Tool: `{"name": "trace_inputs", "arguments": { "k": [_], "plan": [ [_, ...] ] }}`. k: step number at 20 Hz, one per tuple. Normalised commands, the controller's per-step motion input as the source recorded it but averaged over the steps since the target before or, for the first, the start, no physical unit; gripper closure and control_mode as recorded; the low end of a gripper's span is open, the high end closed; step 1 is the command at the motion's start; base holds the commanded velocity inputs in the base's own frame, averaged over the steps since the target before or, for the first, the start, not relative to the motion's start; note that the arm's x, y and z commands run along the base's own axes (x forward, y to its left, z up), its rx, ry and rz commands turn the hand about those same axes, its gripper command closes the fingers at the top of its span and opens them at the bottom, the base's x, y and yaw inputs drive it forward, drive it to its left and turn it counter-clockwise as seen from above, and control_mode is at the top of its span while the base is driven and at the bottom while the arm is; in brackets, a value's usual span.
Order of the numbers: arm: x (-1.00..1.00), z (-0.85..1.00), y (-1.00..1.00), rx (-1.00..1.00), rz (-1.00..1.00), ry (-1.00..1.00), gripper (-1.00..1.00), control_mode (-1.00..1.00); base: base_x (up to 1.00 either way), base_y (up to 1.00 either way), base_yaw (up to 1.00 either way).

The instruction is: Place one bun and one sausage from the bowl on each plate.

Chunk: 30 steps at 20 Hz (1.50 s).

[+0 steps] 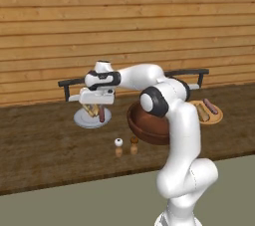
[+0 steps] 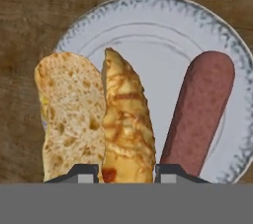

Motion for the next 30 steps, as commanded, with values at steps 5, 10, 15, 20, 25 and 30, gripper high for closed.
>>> {"name": "trace_inputs", "arguments": {
  "k": [5,10,15,20,25,30],
  "plan": [
    [0.00,-0.25,0.01,0.00,0.00,0.00,1.00,-1.00,0.00,0.00,0.00],
    [0.00,-0.14,0.04,0.00,0.00,0.00,1.00,-1.00,0.00,0.00,0.00],
    [0.00,0.00,0.00,0.00,0.00,0.00,-1.00,-1.00,0.00,0.00,0.00],
    [0.00,0.00,0.00,0.00,0.00,0.00,-1.00,-1.00,0.00,0.00,0.00],
    [0.00,0.00,0.00,0.00,0.00,0.00,-1.00,-1.00,0.00,0.00,0.00],
    [-0.46,0.24,-0.19,0.00,0.00,-0.08,-1.00,-1.00,0.00,0.00,0.00]
  ]
}}
